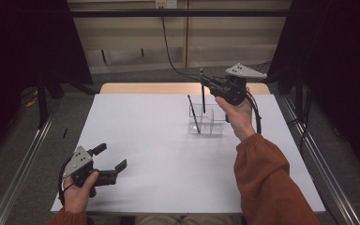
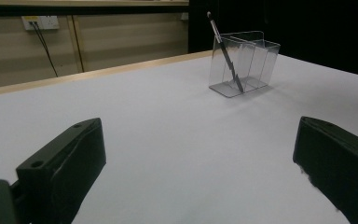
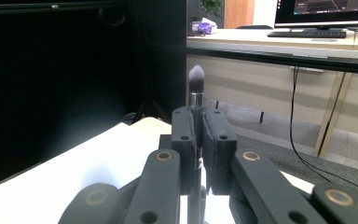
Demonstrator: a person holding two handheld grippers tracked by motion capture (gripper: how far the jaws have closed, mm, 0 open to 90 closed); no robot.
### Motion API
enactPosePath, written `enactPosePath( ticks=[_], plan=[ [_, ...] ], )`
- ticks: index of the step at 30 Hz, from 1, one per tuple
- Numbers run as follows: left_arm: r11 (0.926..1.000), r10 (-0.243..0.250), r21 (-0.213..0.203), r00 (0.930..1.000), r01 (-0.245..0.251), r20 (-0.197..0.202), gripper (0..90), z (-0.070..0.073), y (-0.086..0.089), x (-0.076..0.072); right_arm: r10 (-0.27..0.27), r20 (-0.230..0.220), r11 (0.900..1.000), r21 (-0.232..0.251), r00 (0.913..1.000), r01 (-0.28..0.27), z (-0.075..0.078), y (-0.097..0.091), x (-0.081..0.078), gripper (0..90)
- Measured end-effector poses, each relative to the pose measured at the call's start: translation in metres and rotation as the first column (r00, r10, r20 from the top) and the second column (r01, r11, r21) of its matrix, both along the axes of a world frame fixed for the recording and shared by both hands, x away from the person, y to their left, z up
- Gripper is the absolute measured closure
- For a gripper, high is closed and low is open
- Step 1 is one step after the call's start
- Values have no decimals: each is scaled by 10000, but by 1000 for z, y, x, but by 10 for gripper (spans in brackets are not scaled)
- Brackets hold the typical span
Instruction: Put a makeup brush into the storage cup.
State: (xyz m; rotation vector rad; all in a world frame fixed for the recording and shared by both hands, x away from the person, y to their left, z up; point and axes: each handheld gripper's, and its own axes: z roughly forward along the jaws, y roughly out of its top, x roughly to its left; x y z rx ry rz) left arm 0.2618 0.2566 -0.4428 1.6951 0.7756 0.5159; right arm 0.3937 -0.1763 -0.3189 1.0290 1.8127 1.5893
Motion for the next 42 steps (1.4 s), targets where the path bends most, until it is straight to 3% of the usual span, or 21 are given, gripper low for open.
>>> enactPosePath(
  ticks=[15,42],
  plan=[
    [10000,-88,8,10000,88,-25,24,0,0,0,-207,-405,9997,-137,9990,202,-15,13,26,841],
    [10000,-31,23,10000,31,-65,21,0,0,1,-141,-946,9996,-263,9954,116,-47,17,28,841]
  ],
)
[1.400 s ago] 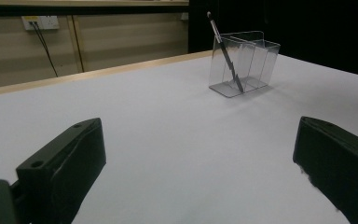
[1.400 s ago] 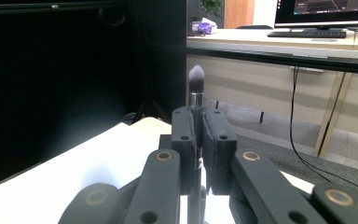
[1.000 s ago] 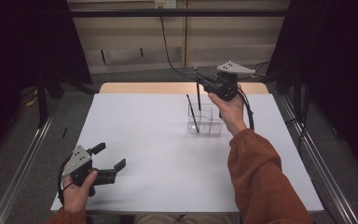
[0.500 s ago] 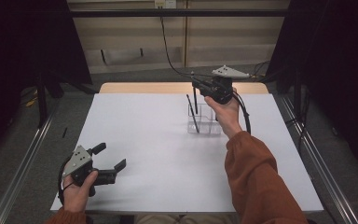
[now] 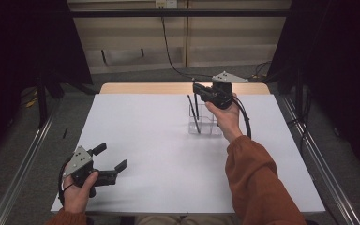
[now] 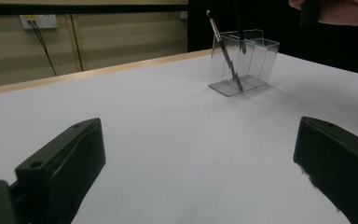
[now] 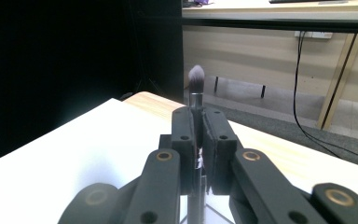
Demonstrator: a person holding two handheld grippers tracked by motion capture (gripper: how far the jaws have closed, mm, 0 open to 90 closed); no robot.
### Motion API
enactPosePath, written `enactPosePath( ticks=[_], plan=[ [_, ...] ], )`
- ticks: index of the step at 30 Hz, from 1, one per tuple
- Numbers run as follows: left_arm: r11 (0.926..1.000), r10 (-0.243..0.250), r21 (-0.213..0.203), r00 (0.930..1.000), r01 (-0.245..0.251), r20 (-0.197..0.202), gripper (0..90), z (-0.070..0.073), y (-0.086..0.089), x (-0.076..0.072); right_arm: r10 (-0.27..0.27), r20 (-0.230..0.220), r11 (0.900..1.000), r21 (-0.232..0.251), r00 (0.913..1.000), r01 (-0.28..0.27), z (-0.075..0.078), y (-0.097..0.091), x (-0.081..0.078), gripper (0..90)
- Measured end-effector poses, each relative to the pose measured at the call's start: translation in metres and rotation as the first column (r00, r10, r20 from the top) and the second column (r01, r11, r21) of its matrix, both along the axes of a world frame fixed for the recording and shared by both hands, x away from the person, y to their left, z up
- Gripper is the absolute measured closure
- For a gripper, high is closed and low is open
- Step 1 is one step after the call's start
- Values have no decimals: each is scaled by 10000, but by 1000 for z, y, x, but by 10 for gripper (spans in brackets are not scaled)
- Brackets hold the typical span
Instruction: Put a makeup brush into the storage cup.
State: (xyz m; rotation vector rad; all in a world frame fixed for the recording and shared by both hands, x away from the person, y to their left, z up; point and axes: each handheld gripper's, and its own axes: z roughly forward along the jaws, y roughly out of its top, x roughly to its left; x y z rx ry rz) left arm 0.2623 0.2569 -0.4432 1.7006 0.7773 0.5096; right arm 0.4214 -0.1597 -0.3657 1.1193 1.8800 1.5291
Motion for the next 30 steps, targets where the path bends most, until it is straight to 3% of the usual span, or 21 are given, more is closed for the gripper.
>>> enactPosePath(
  ticks=[17,30],
  plan=[
    [10000,-73,51,10000,73,-11,21,0,-1,0,-62,-367,9999,-123,9993,58,-19,-1,0,841],
    [10000,-69,46,10000,69,-9,20,0,-1,0,-141,-408,9998,-112,9991,137,-23,-3,-1,836]
  ],
)
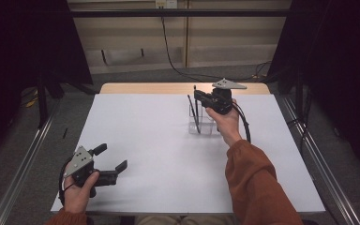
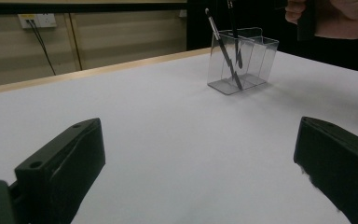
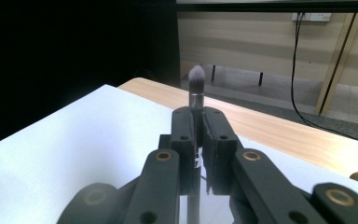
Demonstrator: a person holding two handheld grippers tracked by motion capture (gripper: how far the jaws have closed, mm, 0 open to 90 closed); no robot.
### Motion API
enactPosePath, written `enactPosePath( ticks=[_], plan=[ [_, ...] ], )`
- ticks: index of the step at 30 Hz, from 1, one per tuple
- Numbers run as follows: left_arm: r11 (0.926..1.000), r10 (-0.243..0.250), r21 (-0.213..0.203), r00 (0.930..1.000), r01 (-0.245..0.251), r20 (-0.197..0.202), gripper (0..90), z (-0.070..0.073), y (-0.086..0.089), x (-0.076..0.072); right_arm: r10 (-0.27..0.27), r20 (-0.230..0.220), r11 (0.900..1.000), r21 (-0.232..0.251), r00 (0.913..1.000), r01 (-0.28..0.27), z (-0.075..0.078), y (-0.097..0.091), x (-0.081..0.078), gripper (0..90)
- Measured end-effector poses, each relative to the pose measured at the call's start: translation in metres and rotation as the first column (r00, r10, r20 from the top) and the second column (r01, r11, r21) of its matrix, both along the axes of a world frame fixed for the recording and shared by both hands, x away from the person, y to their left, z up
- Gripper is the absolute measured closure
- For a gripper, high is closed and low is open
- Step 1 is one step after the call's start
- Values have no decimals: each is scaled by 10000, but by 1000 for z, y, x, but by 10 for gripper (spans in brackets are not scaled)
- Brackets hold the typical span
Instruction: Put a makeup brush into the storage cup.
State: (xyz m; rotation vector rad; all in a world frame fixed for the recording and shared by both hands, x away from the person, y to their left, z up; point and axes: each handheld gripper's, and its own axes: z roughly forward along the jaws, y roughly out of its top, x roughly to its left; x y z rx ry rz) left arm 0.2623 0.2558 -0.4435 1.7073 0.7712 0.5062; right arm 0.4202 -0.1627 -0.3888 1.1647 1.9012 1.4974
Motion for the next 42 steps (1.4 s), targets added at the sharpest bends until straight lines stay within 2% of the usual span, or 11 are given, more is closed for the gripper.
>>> enactPosePath(
  ticks=[3,5,7,11,16,20,26,28,38,41,42],
  plan=[
    [10000,-9,4,10000,9,9,20,0,0,0,-168,-6,9998,90,9999,168,-1,-1,-1,776],
    [10000,-7,1,10000,7,11,20,0,0,0,-202,42,9997,108,9998,202,-1,-2,-1,689],
    [10000,-4,6,10000,4,6,20,0,0,0,-196,93,9998,103,9998,195,-1,-1,-1,645],
    [10000,28,0,10000,-28,9,20,0,0,0,-218,189,9998,17,9996,218,0,0,-2,491],
    [10000,15,8,10000,-15,7,20,0,0,0,-119,248,9998,-182,9996,124,-1,2,-3,348],
    [10000,40,27,10000,-40,-26,20,0,0,1,-149,291,9999,-15,9995,150,-1,3,-3,180],
    [9999,108,20,9999,-107,-85,20,-1,0,3,-185,467,9998,-60,9987,188,0,1,-4,40],
    [9999,123,1,9999,-123,-110,20,-2,-1,3,-106,516,9999,-49,9986,109,0,0,-4,21],
    [9999,160,-55,9998,-161,-125,20,-2,1,2,-398,561,9990,-169,9976,408,-2,-5,-8,14],
    [9999,115,18,9999,-115,-109,20,-2,0,2,-982,524,9939,-443,9938,1005,-2,-5,-9,22],
    [9999,116,22,9999,-116,-111,20,-1,0,3,-1002,534,9937,-443,9935,1026,-3,-5,-9,20]
  ],
)
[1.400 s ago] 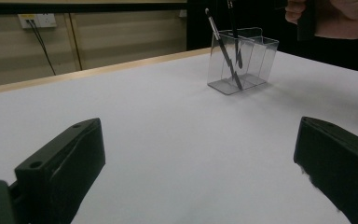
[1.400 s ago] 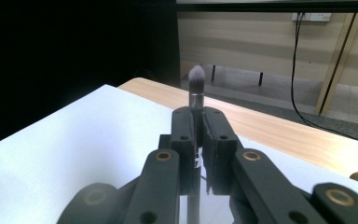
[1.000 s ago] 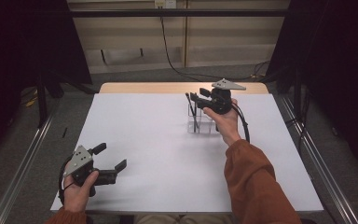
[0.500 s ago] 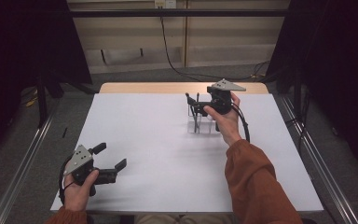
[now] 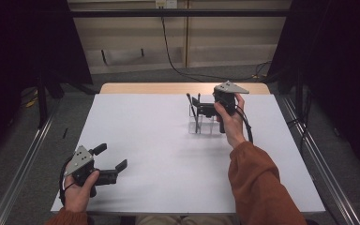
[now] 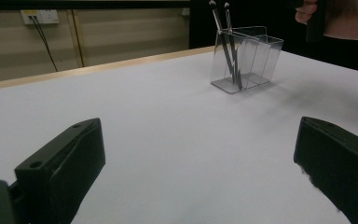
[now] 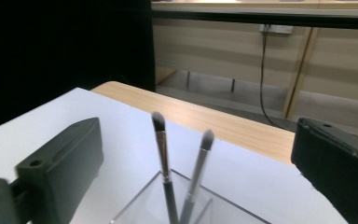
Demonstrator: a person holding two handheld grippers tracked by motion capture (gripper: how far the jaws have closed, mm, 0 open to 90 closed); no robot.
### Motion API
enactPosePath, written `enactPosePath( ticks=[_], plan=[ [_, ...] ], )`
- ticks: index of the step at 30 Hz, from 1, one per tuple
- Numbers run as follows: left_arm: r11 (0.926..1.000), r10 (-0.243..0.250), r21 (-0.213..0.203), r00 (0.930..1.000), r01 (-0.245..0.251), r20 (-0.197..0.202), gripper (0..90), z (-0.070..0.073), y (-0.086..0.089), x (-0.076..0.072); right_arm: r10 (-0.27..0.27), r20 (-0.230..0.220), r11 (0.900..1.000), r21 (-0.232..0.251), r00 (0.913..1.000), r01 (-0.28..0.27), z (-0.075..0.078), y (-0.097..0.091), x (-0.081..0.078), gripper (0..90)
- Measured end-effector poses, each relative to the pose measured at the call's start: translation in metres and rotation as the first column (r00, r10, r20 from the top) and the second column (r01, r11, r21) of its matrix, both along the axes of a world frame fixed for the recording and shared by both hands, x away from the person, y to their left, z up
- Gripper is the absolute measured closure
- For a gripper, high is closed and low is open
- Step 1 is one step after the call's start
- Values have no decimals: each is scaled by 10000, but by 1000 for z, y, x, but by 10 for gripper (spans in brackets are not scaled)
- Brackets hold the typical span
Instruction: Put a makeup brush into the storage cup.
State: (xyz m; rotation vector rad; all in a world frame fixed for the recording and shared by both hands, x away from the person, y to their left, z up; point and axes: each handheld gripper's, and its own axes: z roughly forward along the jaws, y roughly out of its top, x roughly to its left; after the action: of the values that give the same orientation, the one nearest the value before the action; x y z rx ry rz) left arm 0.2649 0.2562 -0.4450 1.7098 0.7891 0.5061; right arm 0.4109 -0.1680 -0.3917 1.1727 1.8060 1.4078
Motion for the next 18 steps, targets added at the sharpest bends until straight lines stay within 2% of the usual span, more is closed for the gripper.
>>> enactPosePath(
  ticks=[2,5,7,18],
  plan=[
    [10000,10,-15,10000,-10,-5,20,0,0,0,215,21,9997,150,9998,-215,0,-3,-2,0],
    [10000,12,-64,10000,-12,-5,20,0,0,0,105,89,9999,46,9999,-106,1,-6,-4,11],
    [10000,15,-93,10000,-15,17,20,0,0,-1,82,174,9998,200,9998,-86,3,-9,-6,10],
    [10000,-21,38,10000,21,76,20,1,0,-2,-61,502,9999,138,9987,54,8,-20,-21,0]
  ],
)
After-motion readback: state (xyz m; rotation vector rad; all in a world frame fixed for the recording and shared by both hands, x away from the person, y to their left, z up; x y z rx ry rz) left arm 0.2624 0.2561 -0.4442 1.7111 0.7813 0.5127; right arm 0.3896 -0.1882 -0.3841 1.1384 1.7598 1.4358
